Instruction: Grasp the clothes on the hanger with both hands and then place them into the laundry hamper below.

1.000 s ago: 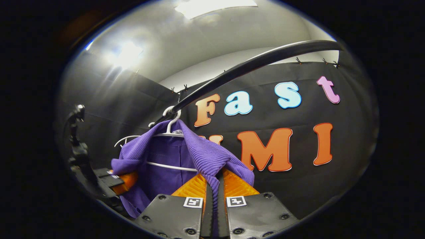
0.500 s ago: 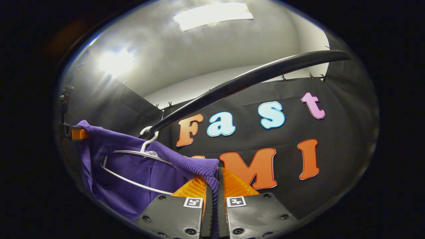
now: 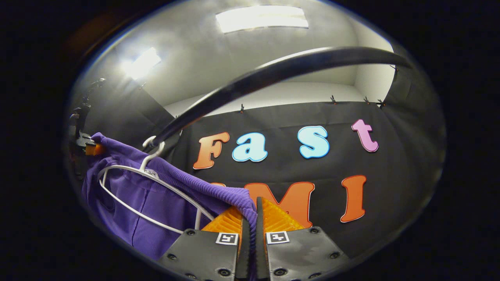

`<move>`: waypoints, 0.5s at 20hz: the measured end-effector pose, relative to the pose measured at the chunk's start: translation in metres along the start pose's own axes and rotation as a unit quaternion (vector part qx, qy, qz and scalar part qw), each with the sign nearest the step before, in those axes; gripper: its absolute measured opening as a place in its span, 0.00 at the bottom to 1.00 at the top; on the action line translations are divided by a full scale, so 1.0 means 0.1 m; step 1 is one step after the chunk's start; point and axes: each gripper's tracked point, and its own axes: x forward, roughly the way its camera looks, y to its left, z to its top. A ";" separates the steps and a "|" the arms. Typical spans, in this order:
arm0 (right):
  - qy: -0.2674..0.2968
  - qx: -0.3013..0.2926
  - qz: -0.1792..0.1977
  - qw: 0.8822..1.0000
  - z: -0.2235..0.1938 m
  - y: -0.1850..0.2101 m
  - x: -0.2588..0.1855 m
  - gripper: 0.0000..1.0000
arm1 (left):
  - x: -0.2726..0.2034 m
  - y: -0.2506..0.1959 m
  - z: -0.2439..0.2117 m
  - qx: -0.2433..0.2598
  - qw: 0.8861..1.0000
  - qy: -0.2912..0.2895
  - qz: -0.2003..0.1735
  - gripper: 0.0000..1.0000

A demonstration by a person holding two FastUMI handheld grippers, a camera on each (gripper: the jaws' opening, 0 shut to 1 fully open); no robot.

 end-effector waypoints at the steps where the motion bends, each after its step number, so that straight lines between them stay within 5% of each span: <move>1: 0.008 0.003 0.007 1.000 -0.09 0.03 0.07 0.13 | 0.02 0.02 -0.08 -0.018 1.000 0.004 0.000 0.07; 10: 0.049 0.039 0.084 0.994 -0.57 0.15 0.43 0.13 | 0.04 0.06 -0.94 -0.174 0.982 0.066 -0.042 0.08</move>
